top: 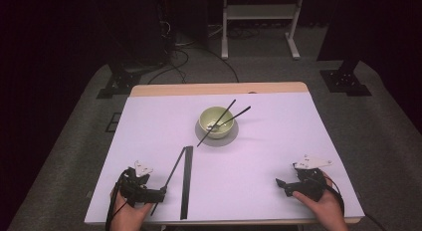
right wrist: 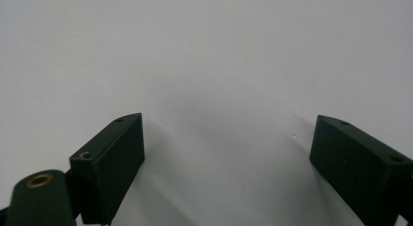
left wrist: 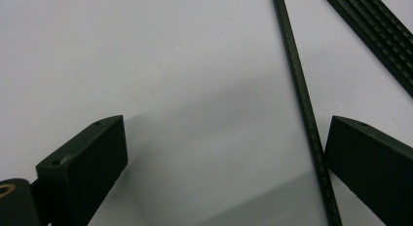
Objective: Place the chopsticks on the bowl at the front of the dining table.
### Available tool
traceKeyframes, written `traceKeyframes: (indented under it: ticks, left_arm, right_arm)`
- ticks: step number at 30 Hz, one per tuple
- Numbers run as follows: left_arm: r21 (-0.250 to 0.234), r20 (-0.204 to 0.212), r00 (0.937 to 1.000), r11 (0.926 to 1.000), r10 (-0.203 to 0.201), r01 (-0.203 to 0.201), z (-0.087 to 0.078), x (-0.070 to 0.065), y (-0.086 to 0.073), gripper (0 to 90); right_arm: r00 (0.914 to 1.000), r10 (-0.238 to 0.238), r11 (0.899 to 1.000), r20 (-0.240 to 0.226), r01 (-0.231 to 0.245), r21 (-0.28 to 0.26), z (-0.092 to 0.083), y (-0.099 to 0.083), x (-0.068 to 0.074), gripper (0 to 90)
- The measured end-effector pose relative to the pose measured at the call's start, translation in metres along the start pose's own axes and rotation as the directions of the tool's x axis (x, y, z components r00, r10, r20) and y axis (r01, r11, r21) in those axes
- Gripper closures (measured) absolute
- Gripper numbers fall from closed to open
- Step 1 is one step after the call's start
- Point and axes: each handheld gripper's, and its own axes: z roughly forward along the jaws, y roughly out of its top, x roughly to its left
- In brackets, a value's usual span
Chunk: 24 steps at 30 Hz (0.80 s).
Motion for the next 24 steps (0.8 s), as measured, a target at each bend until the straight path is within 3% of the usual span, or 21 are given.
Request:
traceKeyframes:
  ticks: [24]
  left_arm:
    - [0.010,-0.026,0.9995,0.9998,-0.020,0.020,0.003,0.023,0.003,1.2]
  right_arm:
    - [1.0000,0.000,1.000,-0.001,0.000,0.000,0.000,0.000,0.000,11.2]
